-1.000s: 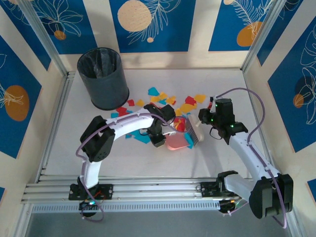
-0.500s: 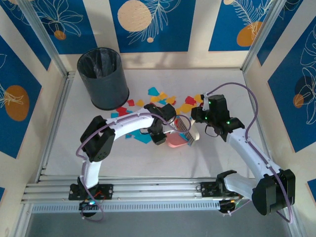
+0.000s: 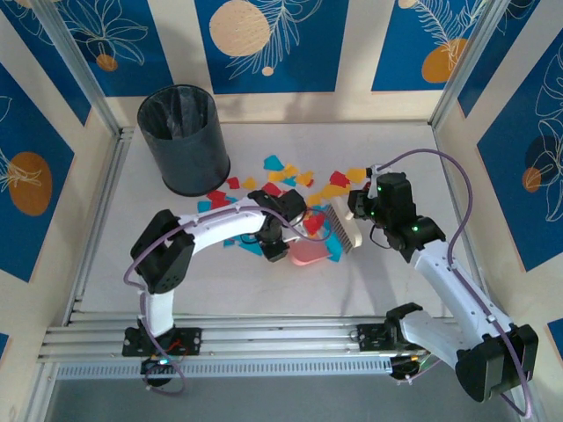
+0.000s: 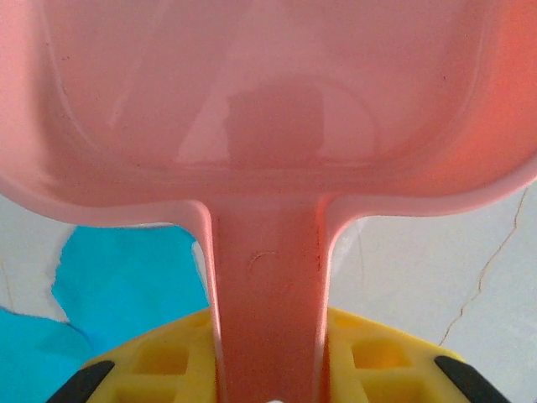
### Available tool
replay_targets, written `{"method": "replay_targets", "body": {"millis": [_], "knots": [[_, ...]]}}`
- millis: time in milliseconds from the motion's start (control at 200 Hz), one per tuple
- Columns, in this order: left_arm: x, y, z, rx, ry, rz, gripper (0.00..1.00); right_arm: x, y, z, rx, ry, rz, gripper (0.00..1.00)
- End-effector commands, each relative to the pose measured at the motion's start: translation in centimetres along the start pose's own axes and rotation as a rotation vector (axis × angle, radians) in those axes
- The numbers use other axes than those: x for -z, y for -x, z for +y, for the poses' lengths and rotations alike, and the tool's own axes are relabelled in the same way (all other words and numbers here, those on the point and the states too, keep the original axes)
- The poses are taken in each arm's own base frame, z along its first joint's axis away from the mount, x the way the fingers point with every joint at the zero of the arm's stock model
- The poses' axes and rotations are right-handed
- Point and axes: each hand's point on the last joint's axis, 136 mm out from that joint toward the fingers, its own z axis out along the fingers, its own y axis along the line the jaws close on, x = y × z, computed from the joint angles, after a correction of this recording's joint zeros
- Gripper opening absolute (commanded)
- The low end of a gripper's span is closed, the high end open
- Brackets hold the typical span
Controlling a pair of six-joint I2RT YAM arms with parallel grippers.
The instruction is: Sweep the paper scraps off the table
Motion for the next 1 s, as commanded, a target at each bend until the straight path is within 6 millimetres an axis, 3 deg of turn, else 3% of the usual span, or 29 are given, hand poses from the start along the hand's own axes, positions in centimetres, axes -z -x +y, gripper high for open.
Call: {"method": "replay_targets", "body": {"millis": [0, 500, 680, 995], "knots": [[0.7, -1.7, 0.2, 0.029, 0.014, 0.027, 0.00, 0.9, 1.7, -1.5, -0.027, -0.100, -0.063, 0.00], [0.1, -3.0, 2.2, 0.157, 0.055, 0.039, 0.00, -1.9, 1.5, -3.8, -0.101, -0.253, -0.052, 0.00], [-0.4, -2.6, 2.3, 0.155, 0.038, 0.044, 0.00, -3.5, 1.1, -3.2, -0.086, -0.233, -0.007, 0.00], [-1.4, -0.6, 2.9, 0.133, 0.026, 0.041, 0.00, -5.7, -0.3, -0.2, -0.051, -0.073, 0.093, 0.00]]}}
